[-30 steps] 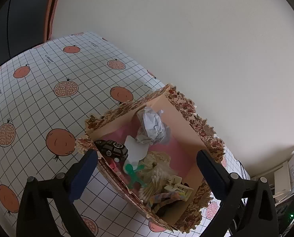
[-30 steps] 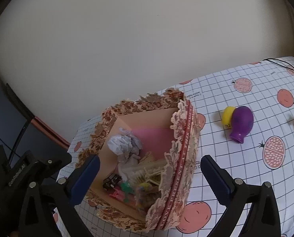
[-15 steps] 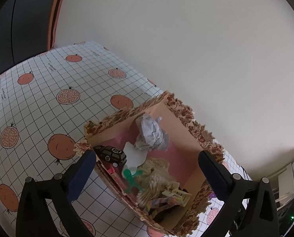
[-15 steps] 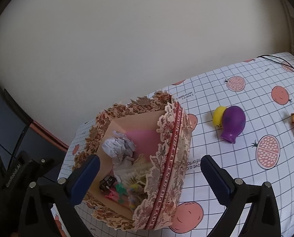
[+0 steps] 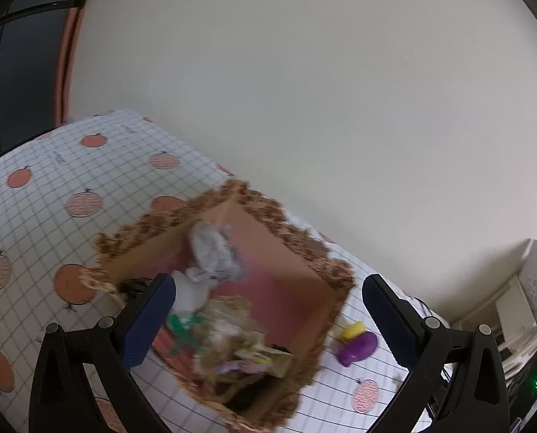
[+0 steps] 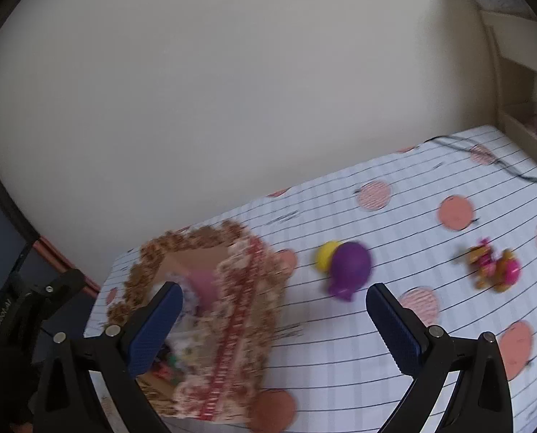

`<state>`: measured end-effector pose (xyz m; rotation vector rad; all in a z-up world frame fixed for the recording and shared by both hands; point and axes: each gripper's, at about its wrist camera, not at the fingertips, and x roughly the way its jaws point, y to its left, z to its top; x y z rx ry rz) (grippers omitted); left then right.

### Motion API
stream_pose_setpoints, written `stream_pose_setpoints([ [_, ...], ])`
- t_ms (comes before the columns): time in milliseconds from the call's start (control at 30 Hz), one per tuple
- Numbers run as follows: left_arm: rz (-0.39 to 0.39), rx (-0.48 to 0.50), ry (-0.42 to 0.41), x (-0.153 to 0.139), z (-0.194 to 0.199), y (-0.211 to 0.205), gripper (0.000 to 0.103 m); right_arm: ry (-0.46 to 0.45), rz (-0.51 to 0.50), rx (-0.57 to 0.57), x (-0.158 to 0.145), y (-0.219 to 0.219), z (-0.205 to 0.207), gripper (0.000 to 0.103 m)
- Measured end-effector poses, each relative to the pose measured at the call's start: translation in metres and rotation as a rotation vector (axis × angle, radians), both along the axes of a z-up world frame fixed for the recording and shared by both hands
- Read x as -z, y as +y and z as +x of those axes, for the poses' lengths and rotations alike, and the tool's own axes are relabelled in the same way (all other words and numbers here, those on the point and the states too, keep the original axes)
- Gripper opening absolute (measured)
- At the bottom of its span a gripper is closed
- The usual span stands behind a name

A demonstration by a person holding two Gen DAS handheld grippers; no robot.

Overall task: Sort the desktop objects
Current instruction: 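Move both tools back toward the purple squeeze toy and pink doll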

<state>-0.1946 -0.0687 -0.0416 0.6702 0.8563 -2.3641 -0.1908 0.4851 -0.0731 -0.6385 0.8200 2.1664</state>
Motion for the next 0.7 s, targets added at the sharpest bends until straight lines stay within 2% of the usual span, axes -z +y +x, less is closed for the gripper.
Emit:
stream_pose_setpoints([
  [167,-0.048,0.057,-0.009,-0.004,-0.016,0.025,0.103,-0.078,0.070,0.092,-0.006,0.022,0.037,0.103],
  [467,-0.118,0.169,-0.014,-0.003,-0.053,0.072,0.103,-0.040,0.024,0.269,0.007,0.059,0.107,0.103],
  [700,-0.133,0.254,-0.022,0.008,-0.091,0.105,0.103,-0.100,0.020,0.353,0.023,0.079,0.138,0.103],
])
